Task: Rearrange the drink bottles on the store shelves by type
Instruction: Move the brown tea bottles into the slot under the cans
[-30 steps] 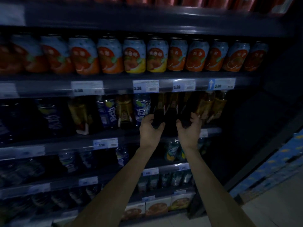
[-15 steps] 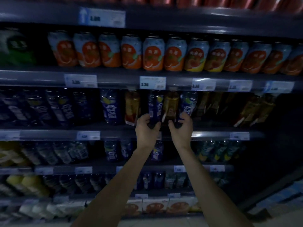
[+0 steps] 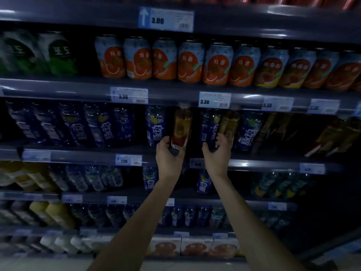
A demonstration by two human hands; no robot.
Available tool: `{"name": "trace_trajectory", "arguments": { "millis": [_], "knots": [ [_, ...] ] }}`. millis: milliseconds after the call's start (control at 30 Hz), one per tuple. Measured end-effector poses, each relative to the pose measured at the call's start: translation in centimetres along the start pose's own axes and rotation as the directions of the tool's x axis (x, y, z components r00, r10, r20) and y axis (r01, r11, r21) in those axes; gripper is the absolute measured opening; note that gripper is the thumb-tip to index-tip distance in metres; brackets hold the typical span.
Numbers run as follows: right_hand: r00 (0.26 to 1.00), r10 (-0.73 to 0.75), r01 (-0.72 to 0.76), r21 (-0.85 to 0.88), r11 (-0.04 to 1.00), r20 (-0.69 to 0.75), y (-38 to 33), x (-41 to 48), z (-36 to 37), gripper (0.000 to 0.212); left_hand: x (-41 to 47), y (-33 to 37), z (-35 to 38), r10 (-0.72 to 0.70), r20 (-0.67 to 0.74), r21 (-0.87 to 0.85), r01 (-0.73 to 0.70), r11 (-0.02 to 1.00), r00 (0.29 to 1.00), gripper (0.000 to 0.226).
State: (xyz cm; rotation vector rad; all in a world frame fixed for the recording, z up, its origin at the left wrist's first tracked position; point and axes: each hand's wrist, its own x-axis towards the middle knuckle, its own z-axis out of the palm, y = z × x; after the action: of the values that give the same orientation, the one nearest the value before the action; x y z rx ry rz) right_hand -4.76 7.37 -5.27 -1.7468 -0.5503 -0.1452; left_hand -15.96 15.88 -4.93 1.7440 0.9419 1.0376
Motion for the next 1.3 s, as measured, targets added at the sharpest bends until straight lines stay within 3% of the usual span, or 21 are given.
{"name": "trace_trajectory", "arguments": {
  "millis": [133, 267, 800, 1033, 1167, 1300],
  "knots": [
    [0.994, -0.017, 0.011, -0.06, 0.998, -0.112, 0.1, 1.3, -0.7, 0.04, 0.7, -0.2, 0.8, -0.022, 0.008, 0.007, 0.022, 1.0, 1.0, 0.07],
    [0.985, -0.001, -0.015, -0.092, 0.996, -0.173, 0.6, 2.4, -1.3, 0.046, 1.1, -0.5, 1.8, -0.059, 0.016, 0.009, 0.059, 0.998, 0.998, 0.079],
    [0.977, 0.064, -0.077, -0.058, 0.995, -0.203, 2.0, 3.5, -0.6, 0.063, 2.3, 0.2, 4.2, -0.062, -0.013, 0.009, 0.063, 0.998, 0.998, 0.074],
    [0.971, 0.11, -0.14, -0.13, 0.982, -0.213, 2.3, 4.7, -0.9, 0.07, 3.1, 0.0, 5.1, -0.088, -0.052, 0.07, 0.091, 0.993, 0.995, 0.079],
    [0.972, 0.087, -0.13, -0.19, 0.973, -0.219, 2.2, 4.8, -0.8, 0.064, 3.4, 0.2, 5.4, -0.091, -0.084, 0.141, 0.103, 0.985, 0.992, 0.073],
    [0.968, 0.092, -0.14, -0.198, 0.97, -0.233, 2.1, 5.0, -1.2, 0.061, 3.5, 0.3, 5.1, -0.127, -0.11, 0.105, 0.138, 0.985, 0.986, 0.072]
  ]
}}
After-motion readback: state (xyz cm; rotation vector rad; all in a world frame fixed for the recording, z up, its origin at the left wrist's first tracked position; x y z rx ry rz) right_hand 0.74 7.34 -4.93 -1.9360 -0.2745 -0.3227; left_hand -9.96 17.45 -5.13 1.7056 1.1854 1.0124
